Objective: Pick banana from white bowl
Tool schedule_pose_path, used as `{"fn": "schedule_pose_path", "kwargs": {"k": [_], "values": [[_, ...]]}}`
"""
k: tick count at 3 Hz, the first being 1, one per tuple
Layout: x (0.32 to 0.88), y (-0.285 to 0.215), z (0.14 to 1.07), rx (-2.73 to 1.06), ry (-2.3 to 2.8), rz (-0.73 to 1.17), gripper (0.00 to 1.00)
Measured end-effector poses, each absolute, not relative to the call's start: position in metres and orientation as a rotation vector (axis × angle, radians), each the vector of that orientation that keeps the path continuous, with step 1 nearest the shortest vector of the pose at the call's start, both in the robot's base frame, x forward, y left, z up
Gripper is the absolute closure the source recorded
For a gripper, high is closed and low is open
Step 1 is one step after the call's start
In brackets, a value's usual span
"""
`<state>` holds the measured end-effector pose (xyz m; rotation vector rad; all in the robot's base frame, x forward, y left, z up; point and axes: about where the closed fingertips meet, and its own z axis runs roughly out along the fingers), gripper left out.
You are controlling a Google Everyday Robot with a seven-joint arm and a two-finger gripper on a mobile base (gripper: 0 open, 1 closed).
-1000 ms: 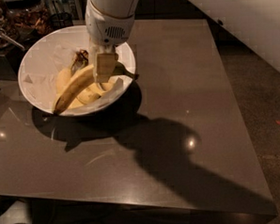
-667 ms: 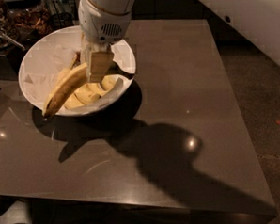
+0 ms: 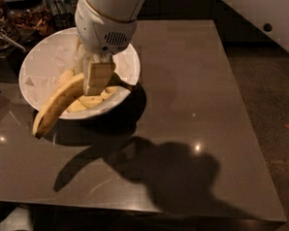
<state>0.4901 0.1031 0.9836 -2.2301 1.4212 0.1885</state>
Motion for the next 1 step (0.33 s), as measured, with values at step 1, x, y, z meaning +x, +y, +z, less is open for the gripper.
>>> {"fn": "schedule_pose_path", "kwargs": {"k": [1], "values": [[0.4892,0.1033,0.9835,-2.231,1.420,0.189,1.00]]}}
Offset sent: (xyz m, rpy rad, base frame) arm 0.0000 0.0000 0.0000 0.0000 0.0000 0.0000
